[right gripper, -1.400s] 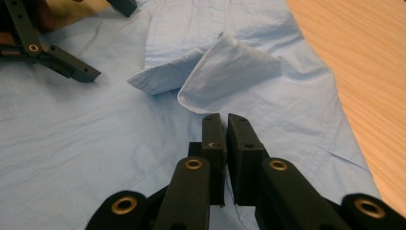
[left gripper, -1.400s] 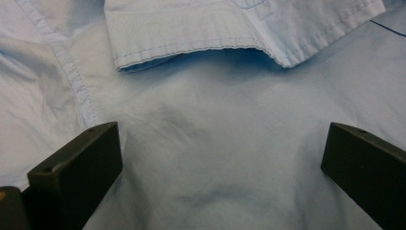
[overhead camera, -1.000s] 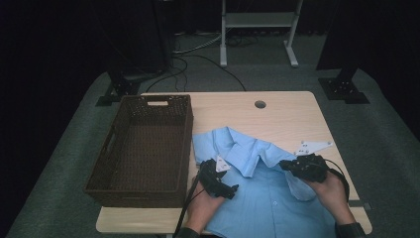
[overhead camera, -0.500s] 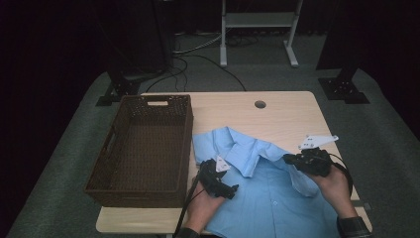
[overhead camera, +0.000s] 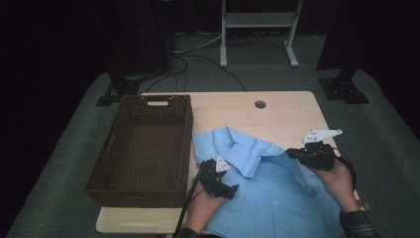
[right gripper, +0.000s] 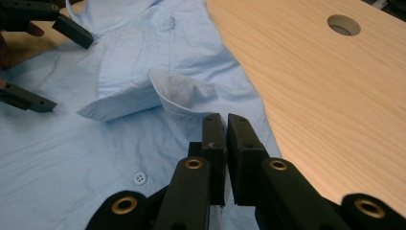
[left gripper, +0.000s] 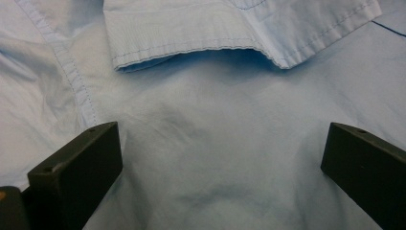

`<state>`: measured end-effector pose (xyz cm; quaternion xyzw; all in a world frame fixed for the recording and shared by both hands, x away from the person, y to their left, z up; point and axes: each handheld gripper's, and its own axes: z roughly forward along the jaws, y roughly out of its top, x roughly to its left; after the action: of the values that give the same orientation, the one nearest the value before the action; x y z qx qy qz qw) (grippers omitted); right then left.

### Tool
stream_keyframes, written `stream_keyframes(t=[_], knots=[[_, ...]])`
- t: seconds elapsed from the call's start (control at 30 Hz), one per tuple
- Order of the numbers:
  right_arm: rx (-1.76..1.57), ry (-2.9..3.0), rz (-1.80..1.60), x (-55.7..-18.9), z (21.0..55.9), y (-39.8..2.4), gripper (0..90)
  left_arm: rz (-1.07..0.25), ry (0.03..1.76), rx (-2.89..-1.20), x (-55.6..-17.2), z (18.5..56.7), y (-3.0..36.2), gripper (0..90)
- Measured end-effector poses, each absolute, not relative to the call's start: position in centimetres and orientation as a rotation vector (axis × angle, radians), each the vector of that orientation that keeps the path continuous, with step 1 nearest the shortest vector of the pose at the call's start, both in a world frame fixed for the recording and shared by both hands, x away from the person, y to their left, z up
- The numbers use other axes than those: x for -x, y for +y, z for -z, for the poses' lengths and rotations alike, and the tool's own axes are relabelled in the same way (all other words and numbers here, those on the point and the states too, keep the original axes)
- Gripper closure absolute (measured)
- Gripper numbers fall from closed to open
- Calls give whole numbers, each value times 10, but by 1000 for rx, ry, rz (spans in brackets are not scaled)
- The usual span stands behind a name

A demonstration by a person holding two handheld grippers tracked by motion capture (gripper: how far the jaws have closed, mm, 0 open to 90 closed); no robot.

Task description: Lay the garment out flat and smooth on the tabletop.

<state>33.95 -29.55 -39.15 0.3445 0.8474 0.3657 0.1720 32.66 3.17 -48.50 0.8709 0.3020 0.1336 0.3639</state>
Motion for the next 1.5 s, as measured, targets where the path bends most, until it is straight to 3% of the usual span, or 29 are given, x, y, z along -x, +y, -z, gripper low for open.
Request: stream_keyframes(t=[1.5], knots=[[-1029, 2357, -959, -382, 370, -312, 866, -345, 776, -2241, -327, 485, 32, 0]])
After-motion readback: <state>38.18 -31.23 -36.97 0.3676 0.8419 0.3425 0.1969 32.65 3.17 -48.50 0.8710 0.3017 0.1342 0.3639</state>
